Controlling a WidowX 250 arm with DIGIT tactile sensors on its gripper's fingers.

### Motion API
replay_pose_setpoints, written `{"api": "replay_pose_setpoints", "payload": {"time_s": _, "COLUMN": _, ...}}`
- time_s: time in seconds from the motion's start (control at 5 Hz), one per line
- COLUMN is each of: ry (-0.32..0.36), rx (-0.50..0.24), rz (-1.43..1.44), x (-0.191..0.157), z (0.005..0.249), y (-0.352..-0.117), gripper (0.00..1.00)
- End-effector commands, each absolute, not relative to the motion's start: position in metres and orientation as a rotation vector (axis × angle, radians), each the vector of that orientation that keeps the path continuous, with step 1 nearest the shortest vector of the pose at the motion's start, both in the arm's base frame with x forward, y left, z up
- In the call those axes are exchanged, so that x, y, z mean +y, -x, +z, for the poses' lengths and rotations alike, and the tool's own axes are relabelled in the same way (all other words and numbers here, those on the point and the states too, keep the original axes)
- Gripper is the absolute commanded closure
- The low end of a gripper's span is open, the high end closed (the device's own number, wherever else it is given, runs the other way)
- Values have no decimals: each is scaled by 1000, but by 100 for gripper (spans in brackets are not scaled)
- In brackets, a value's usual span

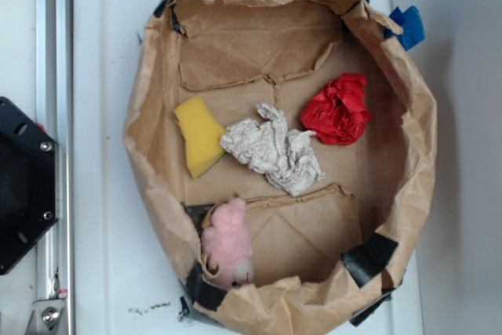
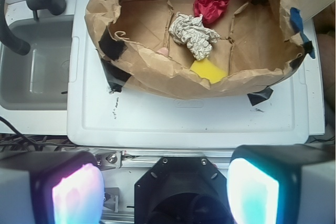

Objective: Grab the white paper.

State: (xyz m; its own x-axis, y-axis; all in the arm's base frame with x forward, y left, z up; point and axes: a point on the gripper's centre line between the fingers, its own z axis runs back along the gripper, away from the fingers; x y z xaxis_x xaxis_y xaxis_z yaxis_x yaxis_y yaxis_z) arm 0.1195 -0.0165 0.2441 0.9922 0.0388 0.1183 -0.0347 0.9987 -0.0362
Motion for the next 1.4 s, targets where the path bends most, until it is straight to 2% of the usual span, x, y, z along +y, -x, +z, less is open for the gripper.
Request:
{"api": "replay_pose_setpoints", "payload": {"time_s": 0.0, "ry": 34, "rx": -119, "rz": 37, "x": -17, "z": 244, "y": -119, "gripper": 0}}
{"api": "replay_pose_setpoints", "payload": {"time_s": 0.4, "ry": 27, "rx": -212, "rz": -62, "x": -22, "z": 231, "y": -156, "gripper": 0}}
{"api": "replay_pose_setpoints", "payload": {"time_s": 0.6, "ry": -10, "rx": -229, "rz": -99, "x": -22, "z": 217, "y": -174, "gripper": 0}}
{"api": "replay_pose_setpoints", "payload": {"time_s": 0.8, "ry": 13, "rx": -171, "rz": -83, "x": -14, "z": 204, "y": -194, "gripper": 0}}
{"api": "replay_pose_setpoints", "payload": {"time_s": 1.0, "ry": 18, "rx": -145, "rz": -37, "x": -7, "z": 198, "y": -212, "gripper": 0}}
{"api": "replay_pose_setpoints", "payload": {"time_s": 1.2, "ry": -33, "rx": -117, "rz": -9, "x": 1, "z": 181, "y": -230, "gripper": 0}}
